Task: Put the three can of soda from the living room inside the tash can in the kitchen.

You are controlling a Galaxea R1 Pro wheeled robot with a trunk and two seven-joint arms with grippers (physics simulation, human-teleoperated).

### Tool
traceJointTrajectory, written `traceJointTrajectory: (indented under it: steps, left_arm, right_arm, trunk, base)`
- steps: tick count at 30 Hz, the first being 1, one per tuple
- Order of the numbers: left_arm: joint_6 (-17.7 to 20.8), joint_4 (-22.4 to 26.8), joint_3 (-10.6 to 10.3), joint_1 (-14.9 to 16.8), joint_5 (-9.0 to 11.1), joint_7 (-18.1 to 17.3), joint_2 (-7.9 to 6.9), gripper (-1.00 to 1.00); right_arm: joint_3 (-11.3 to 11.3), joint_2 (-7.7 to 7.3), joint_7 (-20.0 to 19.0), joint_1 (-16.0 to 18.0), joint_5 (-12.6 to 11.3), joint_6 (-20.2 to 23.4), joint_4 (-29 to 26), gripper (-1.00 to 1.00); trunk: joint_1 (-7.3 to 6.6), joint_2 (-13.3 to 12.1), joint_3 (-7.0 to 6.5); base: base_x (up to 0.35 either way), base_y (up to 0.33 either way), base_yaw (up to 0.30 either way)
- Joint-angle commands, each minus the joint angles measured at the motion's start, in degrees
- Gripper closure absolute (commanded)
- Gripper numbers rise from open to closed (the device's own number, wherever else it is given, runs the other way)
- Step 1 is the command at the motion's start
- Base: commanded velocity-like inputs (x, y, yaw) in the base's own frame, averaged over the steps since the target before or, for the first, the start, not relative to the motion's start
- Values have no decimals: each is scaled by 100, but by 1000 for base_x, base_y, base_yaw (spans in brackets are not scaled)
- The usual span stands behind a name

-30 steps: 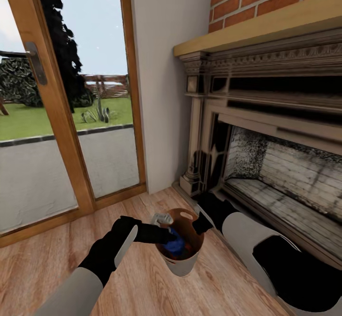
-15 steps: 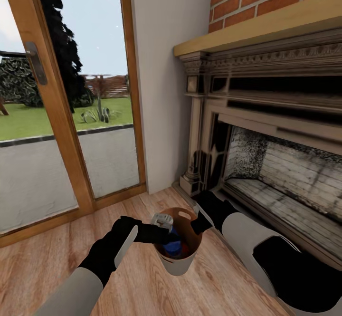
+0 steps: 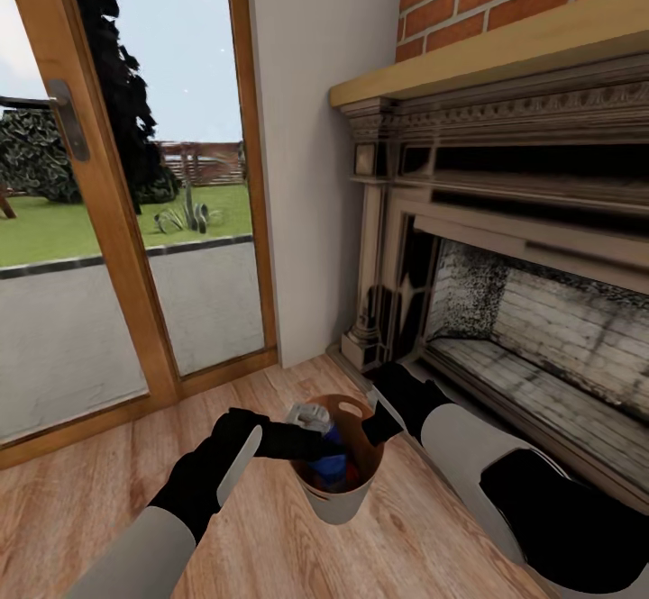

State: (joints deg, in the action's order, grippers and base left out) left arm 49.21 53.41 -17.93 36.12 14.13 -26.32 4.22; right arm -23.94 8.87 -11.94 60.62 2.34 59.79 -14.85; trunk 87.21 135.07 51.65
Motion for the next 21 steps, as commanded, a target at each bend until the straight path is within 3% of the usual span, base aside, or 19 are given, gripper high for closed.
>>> traceJointTrajectory:
  steps: [1,9,21]
  left_arm:
    - [11,10,-2,0,1,-2,0,-100]
    - [101,219,-8,0,2,-5,-17,-100]
    - [783,1080,34,-15,10,-15,-66,-100]
  right_arm:
    - [30,1,-7,3,-93,6,-5,100]
    - [30,1,-7,2,-93,6,-8,100]
    - [30,-7,-6,-20,-93,6,-6,100]
  trunk:
    - [0,0,-1]
    - [0,0,-1]
    - [0,0,-1]
  base:
    - [0,0,0]
    - [0,0,0]
    - [0,0,0]
